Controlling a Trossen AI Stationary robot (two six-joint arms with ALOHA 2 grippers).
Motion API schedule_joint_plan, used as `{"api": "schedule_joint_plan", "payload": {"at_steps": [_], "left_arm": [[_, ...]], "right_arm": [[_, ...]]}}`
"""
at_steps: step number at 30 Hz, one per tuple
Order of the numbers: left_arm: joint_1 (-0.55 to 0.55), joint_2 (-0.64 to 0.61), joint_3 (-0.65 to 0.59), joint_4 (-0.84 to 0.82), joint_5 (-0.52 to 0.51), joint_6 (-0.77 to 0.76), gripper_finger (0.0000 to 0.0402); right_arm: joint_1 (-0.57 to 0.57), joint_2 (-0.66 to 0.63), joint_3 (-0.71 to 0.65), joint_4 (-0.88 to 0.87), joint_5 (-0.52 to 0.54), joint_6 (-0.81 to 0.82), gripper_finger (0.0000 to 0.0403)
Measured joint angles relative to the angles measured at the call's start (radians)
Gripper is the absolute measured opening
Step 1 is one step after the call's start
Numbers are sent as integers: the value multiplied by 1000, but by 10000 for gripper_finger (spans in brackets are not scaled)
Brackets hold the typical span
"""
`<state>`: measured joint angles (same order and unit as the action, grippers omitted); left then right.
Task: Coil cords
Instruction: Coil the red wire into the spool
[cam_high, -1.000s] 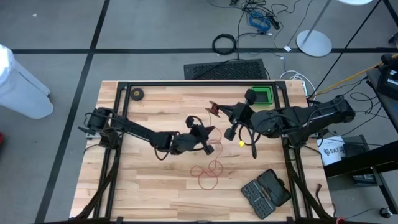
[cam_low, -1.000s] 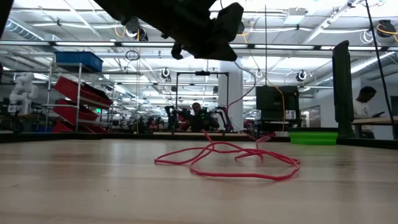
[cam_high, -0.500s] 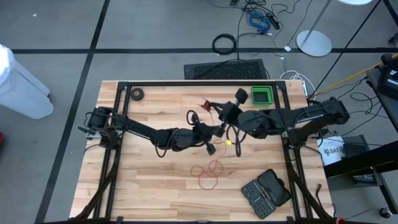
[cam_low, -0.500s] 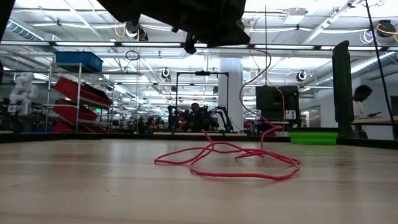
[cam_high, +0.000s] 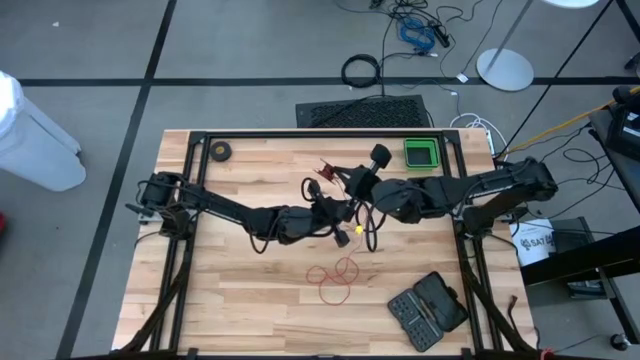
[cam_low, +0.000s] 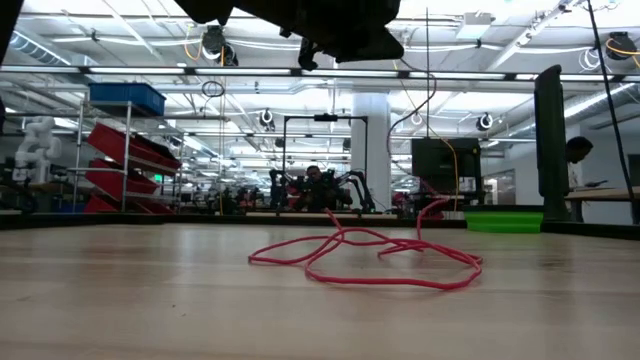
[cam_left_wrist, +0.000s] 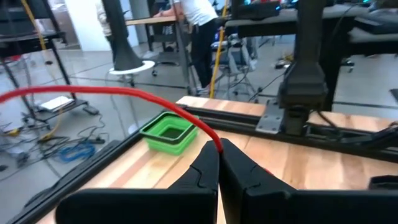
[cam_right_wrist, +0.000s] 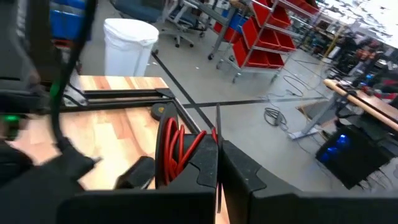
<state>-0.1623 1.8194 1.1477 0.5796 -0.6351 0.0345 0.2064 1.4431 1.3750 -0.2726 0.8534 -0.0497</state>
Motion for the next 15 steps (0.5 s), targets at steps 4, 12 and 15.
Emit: {"api": "schedule_joint_plan", "payload": {"at_steps": [4, 12, 15], "left_arm": [[0, 0, 0, -11, -30, 2, 1], [6, 0, 0, 62, -44, 34, 1], [6, 0, 0, 88, -22, 34, 1]], "right_arm": [[16, -19, 0, 0, -22, 8, 0], [46, -25, 0, -9, -23, 11, 0], [44, -25, 0, -10, -43, 21, 0]]}}
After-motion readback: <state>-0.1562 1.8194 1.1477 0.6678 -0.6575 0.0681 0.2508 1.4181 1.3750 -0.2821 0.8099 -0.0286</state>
